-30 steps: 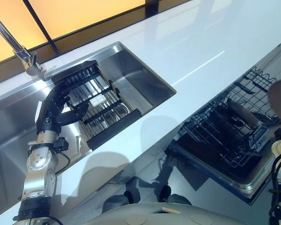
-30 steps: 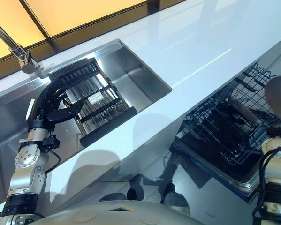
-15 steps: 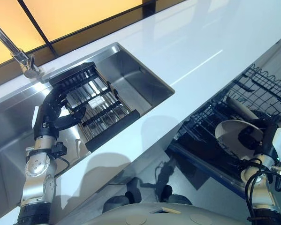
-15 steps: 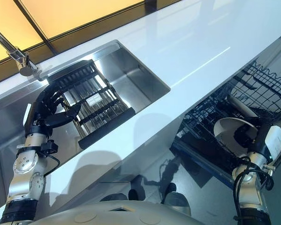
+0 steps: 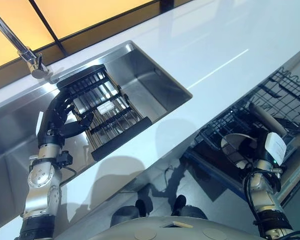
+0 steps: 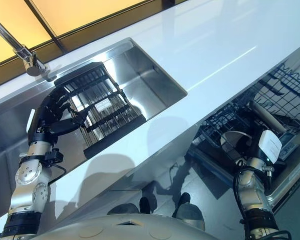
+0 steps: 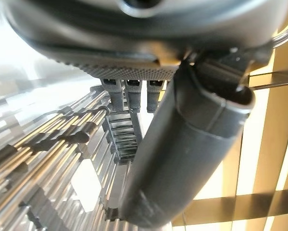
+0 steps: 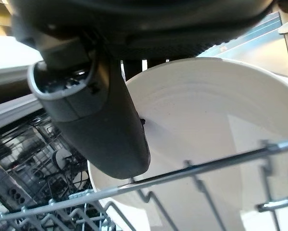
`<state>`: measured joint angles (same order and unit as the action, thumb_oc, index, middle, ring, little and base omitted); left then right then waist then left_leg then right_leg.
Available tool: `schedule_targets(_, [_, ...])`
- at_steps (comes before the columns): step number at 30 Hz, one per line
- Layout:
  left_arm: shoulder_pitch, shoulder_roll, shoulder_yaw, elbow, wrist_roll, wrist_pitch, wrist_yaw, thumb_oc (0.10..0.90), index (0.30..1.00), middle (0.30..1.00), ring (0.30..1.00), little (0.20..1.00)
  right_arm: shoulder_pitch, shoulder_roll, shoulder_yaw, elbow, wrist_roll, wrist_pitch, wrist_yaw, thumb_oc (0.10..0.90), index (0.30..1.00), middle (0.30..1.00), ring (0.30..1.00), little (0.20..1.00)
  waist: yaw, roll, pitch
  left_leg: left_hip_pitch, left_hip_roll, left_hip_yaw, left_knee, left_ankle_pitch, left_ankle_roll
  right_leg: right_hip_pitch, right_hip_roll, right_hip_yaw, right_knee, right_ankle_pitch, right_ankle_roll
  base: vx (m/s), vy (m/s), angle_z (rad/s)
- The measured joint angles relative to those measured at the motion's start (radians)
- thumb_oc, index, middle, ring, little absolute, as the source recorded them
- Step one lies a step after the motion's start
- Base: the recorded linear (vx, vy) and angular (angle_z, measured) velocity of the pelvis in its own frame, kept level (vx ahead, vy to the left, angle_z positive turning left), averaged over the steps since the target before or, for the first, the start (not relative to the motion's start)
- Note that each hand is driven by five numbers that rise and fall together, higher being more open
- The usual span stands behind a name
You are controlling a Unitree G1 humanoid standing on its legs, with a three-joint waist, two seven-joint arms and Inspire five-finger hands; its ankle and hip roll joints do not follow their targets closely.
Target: Pick up plates and place into dishwasher.
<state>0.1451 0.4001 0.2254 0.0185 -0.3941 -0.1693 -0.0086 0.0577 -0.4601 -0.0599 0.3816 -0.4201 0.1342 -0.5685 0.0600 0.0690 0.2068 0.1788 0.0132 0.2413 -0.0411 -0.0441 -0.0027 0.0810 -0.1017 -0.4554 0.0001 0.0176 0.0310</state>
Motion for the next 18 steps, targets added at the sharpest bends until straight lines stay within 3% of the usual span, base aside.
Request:
schedule_targets(2, [-0.006,0.0,-0.007,0.0,0.0,0.0,-0.002,0.8,0.9,0.9,0.9,0.9,-0.02,-0.002,0.017,0.0,0.009,0.008,0.0,0.66,0.78,0.78,0.78,0.76,0.003,0.0,0.01,0.002,-0.001,-0.005,0.0,0.0,0.0,0.01,-0.002,-0.004,0.0,-0.002,0.003,0.04,0.028,0.14])
schedule_targets(3, [-0.007,0.0,-0.017,0.0,0.0,0.0,-0.003,0.8,0.9,0.9,0.9,0.9,-0.024,-0.004,0.027,0.0,0.009,0.008,0.003,0.8,0.9,0.9,0.9,0.9,0.003,0.0,0.01,0.002,-0.002,-0.01,0.0,0.0,0.0,0.013,-0.005,-0.014,0.001,-0.004,0.006,0.04,0.024,0.19])
schedule_targets(9, [-0.018,0.0,-0.035,0.0,0.0,0.0,-0.035,0.8,0.9,0.9,0.9,0.9,-0.043,-0.002,0.074,-0.046,0.085,-0.006,0.002,0.8,0.9,0.9,0.9,0.9,0.021,0.002,0.015,0.001,-0.008,-0.03,0.003,0.0,0.0,0.014,-0.016,-0.03,0.012,-0.009,0.012,0.02,0.029,0.09])
schedule_targets(18, [-0.027,0.003,-0.041,-0.039,0.0,0.0,-0.051,0.8,0.9,0.9,0.9,0.9,-0.019,-0.001,0.038,-0.269,0.215,-0.056,-0.003,0.8,0.9,0.9,0.9,0.9,0.016,0.004,0.06,0.001,-0.021,-0.026,0.003,0.001,0.003,-0.012,-0.042,-0.044,0.077,-0.026,0.028,-0.01,0.025,0.03])
